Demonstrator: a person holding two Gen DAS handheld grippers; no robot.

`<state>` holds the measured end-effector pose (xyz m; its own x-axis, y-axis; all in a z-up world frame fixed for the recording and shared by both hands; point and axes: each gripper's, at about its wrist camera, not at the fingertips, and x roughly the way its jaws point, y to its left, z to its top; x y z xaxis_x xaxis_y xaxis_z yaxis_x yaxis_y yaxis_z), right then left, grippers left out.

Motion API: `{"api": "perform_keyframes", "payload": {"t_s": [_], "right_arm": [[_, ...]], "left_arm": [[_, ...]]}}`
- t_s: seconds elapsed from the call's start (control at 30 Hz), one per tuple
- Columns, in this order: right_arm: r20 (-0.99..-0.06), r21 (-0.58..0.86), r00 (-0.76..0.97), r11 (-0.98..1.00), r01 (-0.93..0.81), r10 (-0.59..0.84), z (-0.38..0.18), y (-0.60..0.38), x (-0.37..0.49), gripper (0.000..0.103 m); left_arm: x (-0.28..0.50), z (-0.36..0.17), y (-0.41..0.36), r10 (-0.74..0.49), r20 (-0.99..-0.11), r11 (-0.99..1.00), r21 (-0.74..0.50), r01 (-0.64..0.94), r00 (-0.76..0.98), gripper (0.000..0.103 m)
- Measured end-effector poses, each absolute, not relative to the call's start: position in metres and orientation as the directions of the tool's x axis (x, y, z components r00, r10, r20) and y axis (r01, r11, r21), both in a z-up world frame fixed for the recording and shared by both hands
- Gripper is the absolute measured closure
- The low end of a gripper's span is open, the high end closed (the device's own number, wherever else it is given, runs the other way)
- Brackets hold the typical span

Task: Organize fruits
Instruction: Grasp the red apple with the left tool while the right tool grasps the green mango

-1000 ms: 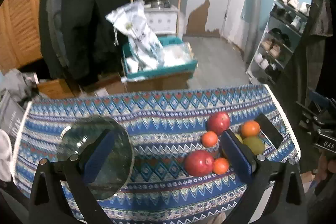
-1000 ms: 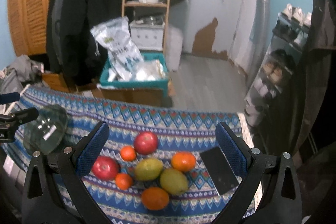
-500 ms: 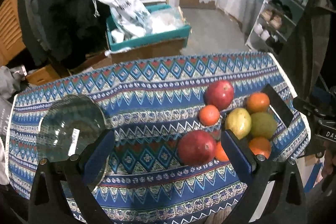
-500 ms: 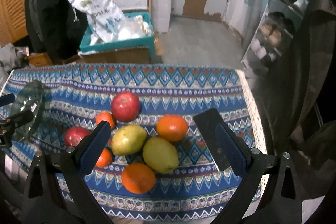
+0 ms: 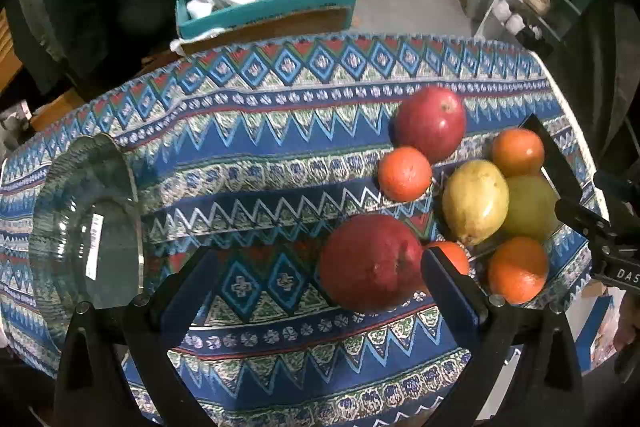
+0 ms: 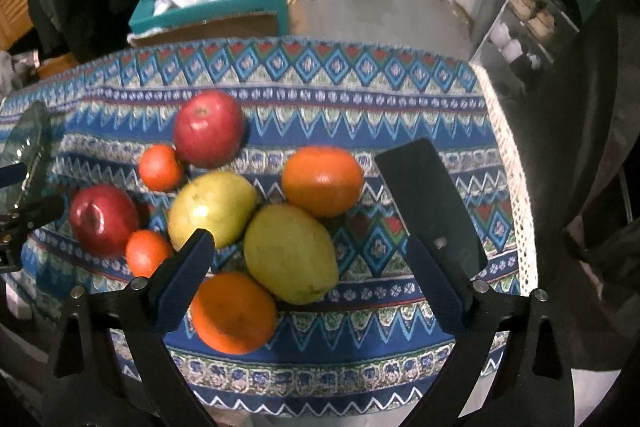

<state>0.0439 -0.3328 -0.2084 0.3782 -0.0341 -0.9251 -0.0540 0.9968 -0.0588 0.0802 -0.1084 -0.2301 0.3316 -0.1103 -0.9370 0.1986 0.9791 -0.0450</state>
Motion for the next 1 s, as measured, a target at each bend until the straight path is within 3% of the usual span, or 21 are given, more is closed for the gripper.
{"api": "perform_keyframes", "payload": {"t_s": [0.6, 0.9, 1.0], "right_arm": [[-0.974, -0.065, 0.224, 0.992, -0.106, -0.040, -0.272, -0.327, 0.066, 0.014], [-0.981, -0.013, 0.196, 0.993, -0.115, 0.010, -0.288, -0.326, 0.073, 0.035], [-0.980, -0.013, 0.199, 0.994, -0.112, 0.010, -0.288, -0.323, 0.073, 0.035]], "left_arm": [[0.086, -0.266, -0.125, -0.172, -0.959, 0.964, -0.118, 0.237, 0.223, 0.007], [0.092, -0.283, -0.133, -0.212, -0.960, 0.954, -0.163, 0.250, 0.182, 0.012], [0.094, -0.284, -0.131, -0.249, -0.952, 0.948, -0.200, 0.249, 0.180, 0.018]]}}
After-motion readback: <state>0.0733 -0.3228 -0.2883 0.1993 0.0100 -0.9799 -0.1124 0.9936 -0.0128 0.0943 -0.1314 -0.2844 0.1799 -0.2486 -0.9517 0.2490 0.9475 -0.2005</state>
